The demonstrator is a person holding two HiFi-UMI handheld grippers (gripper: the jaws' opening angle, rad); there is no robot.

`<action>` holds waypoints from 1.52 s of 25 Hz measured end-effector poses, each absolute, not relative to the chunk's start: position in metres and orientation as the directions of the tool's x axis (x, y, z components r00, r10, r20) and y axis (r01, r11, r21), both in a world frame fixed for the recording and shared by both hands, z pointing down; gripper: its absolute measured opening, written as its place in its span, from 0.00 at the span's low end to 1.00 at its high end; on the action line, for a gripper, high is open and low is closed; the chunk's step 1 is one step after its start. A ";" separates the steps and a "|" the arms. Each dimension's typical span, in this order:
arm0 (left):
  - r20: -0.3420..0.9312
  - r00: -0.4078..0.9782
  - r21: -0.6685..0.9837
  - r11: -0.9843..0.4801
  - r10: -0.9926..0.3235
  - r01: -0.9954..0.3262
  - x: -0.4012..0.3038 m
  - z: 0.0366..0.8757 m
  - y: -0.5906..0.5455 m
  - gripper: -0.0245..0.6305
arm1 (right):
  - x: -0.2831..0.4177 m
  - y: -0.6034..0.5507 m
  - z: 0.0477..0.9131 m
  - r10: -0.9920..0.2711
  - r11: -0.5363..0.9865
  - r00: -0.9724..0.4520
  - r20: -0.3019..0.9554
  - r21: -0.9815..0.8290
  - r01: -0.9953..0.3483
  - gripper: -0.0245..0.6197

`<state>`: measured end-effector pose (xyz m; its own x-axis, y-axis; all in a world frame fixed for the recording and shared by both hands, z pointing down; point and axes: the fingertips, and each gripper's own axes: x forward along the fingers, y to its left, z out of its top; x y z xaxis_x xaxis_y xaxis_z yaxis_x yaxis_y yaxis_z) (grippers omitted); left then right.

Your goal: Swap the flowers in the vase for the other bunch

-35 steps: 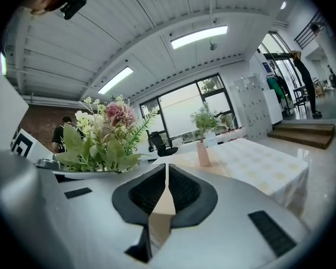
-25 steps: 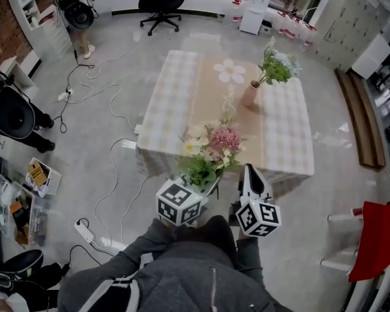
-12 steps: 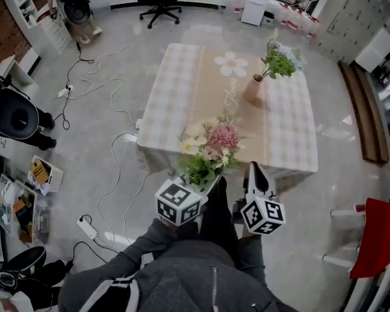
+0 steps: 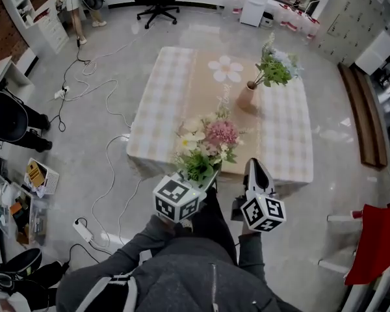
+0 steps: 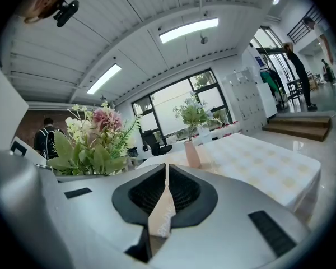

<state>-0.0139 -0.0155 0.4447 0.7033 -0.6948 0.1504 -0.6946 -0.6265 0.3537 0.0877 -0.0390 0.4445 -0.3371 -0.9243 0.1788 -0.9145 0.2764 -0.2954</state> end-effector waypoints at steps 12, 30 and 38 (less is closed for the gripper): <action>0.173 0.686 0.358 -0.603 -0.707 -0.712 0.006 0.449 -0.083 0.10 | 0.108 -0.106 0.450 -0.916 0.278 -0.353 0.190 -0.333 -0.901 0.06; 0.172 0.597 0.339 -0.522 -0.783 -0.783 0.005 0.441 -0.195 0.10 | 0.129 -0.218 0.451 -0.898 0.319 -0.405 0.174 -0.376 -0.870 0.06; 0.162 0.551 0.343 -0.477 -0.819 -0.809 0.001 0.444 -0.238 0.10 | 0.125 -0.259 0.452 -0.872 0.374 -0.464 0.156 -0.398 -0.837 0.06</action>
<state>0.0013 -0.2376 0.4439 0.5513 -0.8185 0.1618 -0.8091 -0.4772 0.3429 0.1246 -0.2590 0.4524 -0.4639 -0.8721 0.1557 -0.8375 0.3744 -0.3981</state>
